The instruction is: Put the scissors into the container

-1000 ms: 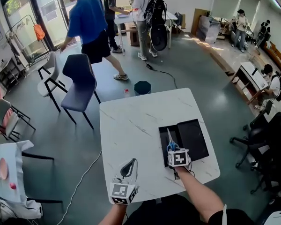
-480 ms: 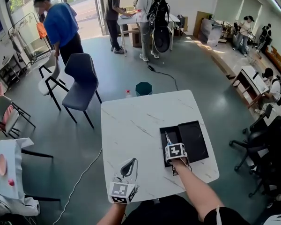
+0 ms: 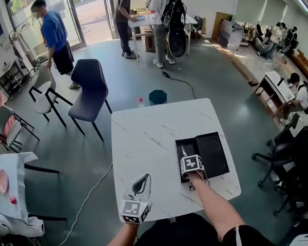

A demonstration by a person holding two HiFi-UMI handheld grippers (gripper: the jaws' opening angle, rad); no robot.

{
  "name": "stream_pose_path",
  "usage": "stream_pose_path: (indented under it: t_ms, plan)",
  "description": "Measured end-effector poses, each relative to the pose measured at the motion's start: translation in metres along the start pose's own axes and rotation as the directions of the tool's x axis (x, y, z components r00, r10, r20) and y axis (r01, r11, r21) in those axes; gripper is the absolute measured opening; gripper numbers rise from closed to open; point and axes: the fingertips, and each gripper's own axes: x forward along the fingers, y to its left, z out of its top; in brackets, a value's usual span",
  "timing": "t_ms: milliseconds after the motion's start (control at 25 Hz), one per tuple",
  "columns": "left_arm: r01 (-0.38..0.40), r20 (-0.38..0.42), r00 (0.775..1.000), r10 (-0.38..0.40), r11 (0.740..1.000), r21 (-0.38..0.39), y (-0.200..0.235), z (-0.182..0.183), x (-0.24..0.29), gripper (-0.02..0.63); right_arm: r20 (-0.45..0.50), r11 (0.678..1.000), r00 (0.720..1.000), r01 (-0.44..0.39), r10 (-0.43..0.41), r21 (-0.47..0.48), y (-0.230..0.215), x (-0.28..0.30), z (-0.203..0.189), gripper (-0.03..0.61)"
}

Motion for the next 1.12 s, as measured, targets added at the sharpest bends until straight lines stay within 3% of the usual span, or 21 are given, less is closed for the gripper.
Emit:
stream_pose_path:
  t_ms: [240, 360, 480, 720, 840, 960, 1120]
  plan:
    - [0.005, 0.003, 1.000, -0.005, 1.000, 0.004, -0.003, 0.005, 0.003, 0.009, 0.049, 0.998, 0.997, -0.055, 0.053, 0.042, 0.011, -0.022, 0.015, 0.149]
    - [0.016, -0.001, 1.000, -0.016, 1.000, 0.002, -0.008, 0.003, 0.005, 0.009, 0.153, 0.996, 0.985, -0.085, 0.079, 0.035, 0.020, -0.051, 0.032, 0.149]
    - [0.019, -0.002, 1.000, -0.019, 1.000, -0.008, -0.012, 0.006, 0.005, 0.009, 0.287, 0.992, 0.950, -0.125, 0.124, -0.015, 0.033, -0.090, 0.051, 0.146]
    - [0.037, 0.002, 0.999, -0.037, 0.999, 0.015, -0.018, 0.010, 0.008, 0.009, 0.565, 0.982, 0.809, -0.075, 0.162, -0.175, 0.051, -0.183, 0.075, 0.088]
    - [0.044, 0.010, 0.999, -0.044, 0.999, 0.028, -0.022, 0.016, 0.008, 0.009, 0.680, 0.980, 0.714, -0.043, 0.167, -0.196, 0.053, -0.220, 0.075, 0.041]
    - [0.046, 0.018, 0.999, -0.047, 0.998, 0.041, -0.023, 0.022, 0.006, 0.009, 0.758, 0.979, 0.628, -0.038, 0.179, -0.200, 0.054, -0.247, 0.071, 0.011]
    - [0.044, 0.029, 0.999, -0.045, 0.998, 0.047, -0.025, 0.031, 0.006, 0.009, 0.821, 0.977, 0.541, -0.002, 0.182, -0.215, 0.053, -0.271, 0.064, 0.009]
